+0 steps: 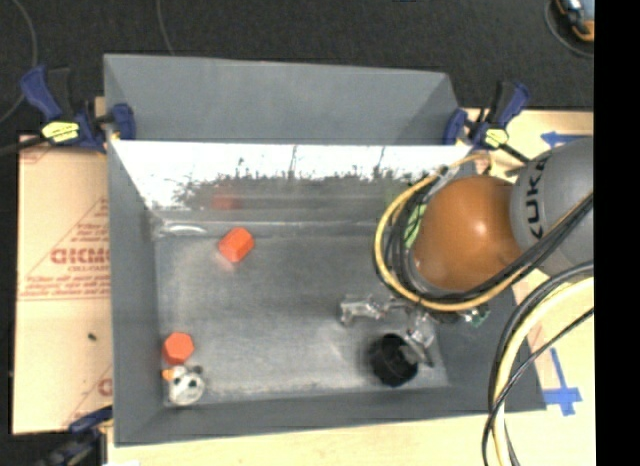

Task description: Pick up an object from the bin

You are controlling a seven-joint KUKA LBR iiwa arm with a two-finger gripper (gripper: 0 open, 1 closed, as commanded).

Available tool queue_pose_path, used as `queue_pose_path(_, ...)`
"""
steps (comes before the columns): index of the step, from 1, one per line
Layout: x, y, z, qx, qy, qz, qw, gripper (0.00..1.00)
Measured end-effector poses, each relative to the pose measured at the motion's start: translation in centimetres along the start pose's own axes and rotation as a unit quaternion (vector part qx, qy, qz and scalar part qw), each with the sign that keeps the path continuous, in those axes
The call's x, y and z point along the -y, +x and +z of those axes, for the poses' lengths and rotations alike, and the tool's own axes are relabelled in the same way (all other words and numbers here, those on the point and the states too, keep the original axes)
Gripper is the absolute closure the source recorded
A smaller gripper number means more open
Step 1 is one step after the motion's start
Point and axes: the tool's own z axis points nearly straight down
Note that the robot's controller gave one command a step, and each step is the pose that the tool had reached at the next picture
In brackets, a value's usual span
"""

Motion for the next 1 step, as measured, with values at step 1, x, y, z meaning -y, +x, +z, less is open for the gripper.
queue_pose_path(1, -2.92, 1.81, -0.05, 0.0045, -0.001, 0.174, 0.9848, 1.00)
